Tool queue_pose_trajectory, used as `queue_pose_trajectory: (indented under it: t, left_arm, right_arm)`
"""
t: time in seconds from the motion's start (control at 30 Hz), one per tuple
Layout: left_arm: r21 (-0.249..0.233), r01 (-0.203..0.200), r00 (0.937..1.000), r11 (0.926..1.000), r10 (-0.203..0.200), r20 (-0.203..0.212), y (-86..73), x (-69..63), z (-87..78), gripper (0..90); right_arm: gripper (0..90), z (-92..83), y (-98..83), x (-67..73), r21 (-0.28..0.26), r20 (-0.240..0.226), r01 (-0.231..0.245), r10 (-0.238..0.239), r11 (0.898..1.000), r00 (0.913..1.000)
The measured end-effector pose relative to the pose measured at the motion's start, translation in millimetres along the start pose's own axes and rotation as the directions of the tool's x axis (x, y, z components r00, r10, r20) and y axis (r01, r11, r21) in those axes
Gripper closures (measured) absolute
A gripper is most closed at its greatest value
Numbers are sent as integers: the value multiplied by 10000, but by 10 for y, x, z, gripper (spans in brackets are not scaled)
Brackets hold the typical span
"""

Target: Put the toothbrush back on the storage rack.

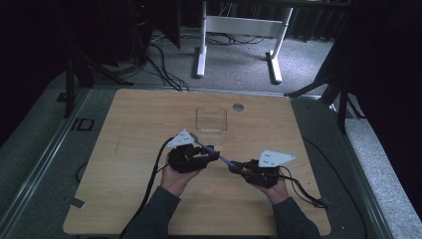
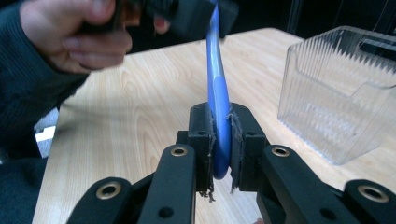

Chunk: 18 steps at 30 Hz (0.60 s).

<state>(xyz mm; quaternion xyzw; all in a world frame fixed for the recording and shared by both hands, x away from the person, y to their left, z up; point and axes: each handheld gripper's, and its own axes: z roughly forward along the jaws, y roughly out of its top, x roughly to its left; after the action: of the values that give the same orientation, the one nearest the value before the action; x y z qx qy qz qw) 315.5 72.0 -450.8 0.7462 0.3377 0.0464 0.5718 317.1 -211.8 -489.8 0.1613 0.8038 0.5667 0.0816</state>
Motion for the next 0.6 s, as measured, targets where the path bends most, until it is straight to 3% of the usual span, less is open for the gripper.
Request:
queue_pose_trajectory:
  t: [0.17, 0.23, 0.3, 0.4, 0.43, 0.6]
  left_arm:
    - [-234, -291, 9987, 9993, 301, 419, 40, -52, -16, 743]
    - [-217, -350, 9978, 9992, 362, 563, 57, -79, -11, 783]
    - [-12, -610, 9975, 9981, 610, 361, 77, -107, -1, 793]
    - [-16, -639, 9973, 9980, 640, 364, 87, -112, 0, 795]
    - [64, -703, 9975, 9975, 702, 90, 98, -109, -7, 795]
    - [86, -752, 9968, 9971, 754, -281, 121, -87, -35, 796]
  right_arm:
    - [795, 68, -37, 1, 256, -102, -117, 120, 9996, 9999]
    - [715, 84, -44, -13, 336, -62, -252, 254, 9991, 9997]
    - [677, 97, -53, -26, 467, 23, -373, 372, 9982, 9993]
    - [602, 103, -56, -30, 547, 187, -434, 424, 9976, 9989]
    - [581, 102, -55, -36, 543, 251, -494, 481, 9973, 9985]
    - [551, 98, -54, -42, 588, 392, -518, 495, 9969, 9980]
